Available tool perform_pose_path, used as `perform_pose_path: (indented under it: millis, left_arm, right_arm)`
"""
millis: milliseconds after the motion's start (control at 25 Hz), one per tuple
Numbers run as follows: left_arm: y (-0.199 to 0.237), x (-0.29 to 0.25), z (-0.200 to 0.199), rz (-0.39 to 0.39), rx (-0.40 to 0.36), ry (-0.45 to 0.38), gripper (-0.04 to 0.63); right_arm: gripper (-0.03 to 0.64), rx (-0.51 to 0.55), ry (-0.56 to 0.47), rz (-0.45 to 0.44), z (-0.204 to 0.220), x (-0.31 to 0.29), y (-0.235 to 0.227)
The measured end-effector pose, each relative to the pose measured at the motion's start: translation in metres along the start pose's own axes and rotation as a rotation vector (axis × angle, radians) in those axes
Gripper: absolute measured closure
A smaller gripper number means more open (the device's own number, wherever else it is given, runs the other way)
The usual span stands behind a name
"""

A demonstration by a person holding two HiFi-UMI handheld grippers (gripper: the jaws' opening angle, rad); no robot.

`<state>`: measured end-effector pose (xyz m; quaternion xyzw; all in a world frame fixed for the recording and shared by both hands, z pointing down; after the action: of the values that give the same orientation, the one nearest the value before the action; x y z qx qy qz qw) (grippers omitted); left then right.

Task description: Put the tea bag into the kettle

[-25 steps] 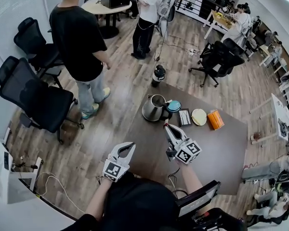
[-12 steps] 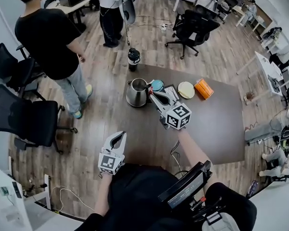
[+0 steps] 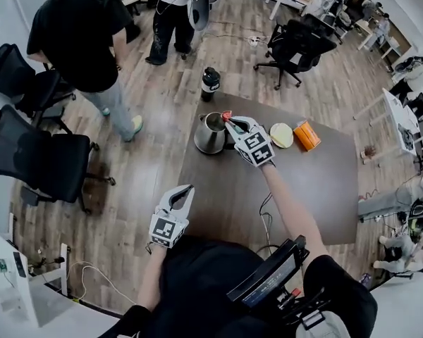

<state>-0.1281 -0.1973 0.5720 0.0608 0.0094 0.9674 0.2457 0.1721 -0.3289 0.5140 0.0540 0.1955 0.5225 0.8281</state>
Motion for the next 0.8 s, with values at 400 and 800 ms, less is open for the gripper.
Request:
perform_pose_path:
  millis: [400, 800]
  left_arm:
    - [0.000, 0.004, 0.002, -0.066, 0.027, 0.026, 0.592]
    - [0.007, 0.004, 0.008, -0.044, 0.006, 0.054, 0.592]
  right_arm:
    - [0.578, 0.170, 0.129, -0.051, 0.004, -0.022, -0.013]
    - [0.578, 0.184, 0.206, -0.061, 0.025, -0.035, -0.024]
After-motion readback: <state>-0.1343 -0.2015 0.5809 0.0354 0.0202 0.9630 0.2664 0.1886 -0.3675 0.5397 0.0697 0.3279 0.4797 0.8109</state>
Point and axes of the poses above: the fingertips, and each gripper's own axes: x backward along the fingers, y to its left, z out of its underside, the point moved 10 cm from there along x, backward along the fingers, and after that the axes turned 11 degrees about -y, right-handed, at the moved point
